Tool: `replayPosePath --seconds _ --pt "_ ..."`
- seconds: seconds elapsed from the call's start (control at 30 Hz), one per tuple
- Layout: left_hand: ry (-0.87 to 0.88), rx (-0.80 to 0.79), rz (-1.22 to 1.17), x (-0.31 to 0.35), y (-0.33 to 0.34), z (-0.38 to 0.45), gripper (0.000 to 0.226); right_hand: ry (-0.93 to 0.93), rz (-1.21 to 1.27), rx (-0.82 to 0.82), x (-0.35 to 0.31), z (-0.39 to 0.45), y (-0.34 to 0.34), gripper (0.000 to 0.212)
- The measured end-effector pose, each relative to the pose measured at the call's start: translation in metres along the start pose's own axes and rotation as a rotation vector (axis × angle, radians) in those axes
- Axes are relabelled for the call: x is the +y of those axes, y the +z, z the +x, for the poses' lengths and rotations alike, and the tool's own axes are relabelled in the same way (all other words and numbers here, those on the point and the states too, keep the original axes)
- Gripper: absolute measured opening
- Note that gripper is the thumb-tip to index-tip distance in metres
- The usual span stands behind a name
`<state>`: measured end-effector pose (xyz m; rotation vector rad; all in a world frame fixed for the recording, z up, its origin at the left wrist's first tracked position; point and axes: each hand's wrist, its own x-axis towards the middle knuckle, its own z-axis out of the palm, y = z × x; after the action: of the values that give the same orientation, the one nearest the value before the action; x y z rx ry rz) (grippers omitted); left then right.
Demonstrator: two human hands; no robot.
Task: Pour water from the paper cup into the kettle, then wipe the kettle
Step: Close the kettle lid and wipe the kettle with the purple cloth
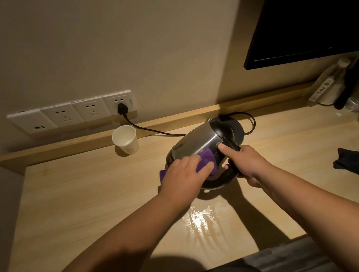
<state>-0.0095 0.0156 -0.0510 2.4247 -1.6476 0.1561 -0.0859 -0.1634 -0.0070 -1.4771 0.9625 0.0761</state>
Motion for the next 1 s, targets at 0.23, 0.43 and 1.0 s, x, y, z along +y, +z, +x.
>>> replayPosePath --seconds 0.23,0.43,1.0 --pt "-0.004 -0.095 0.02 -0.007 0.013 -0.03 0.079 0.067 0.089 -0.017 0.01 -0.004 -0.01 0.024" --pt "-0.143 -0.035 -0.02 -0.014 0.02 -0.056 0.071 0.02 -0.021 -0.029 0.015 -0.005 -0.011 0.019" --pt "-0.51 -0.32 -0.453 -0.099 -0.003 0.05 0.042 -0.058 -0.212 -0.136 0.028 0.0 -0.041 0.025"
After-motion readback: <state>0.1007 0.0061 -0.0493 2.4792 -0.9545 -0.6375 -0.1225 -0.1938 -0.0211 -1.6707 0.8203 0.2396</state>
